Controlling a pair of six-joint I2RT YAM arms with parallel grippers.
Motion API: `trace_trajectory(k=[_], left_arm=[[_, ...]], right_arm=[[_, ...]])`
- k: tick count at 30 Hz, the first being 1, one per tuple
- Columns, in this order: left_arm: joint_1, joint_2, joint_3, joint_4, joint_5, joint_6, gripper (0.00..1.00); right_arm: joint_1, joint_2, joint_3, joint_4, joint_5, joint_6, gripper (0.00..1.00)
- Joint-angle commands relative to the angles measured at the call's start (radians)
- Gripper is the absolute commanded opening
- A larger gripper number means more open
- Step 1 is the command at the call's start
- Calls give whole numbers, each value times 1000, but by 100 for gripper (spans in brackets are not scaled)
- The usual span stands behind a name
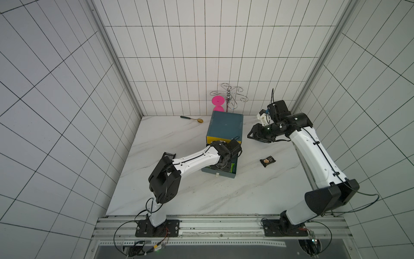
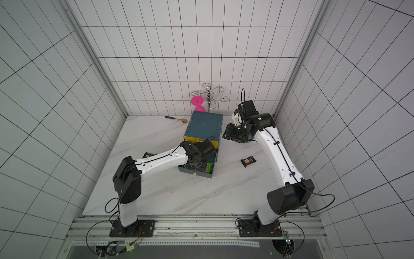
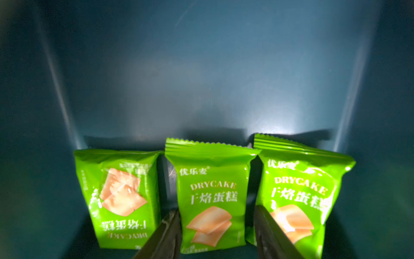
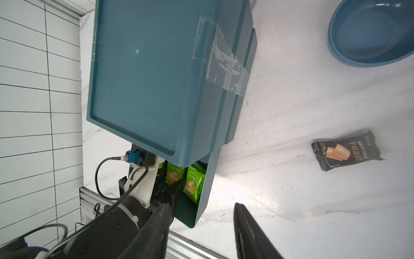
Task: Take the cookies out of the drawer
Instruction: Pick up the cookie from the drawer.
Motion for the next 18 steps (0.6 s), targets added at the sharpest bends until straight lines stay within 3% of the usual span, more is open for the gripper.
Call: trace_trajectory(k=[1, 18], left_arm=[[15, 20, -12, 52, -34, -10, 63], [23, 43, -89, 147, -39, -26, 62]], right_arm=[[-13, -31, -31, 12, -7, -17, 50], [-16, -37, -48, 28, -24, -15, 50]])
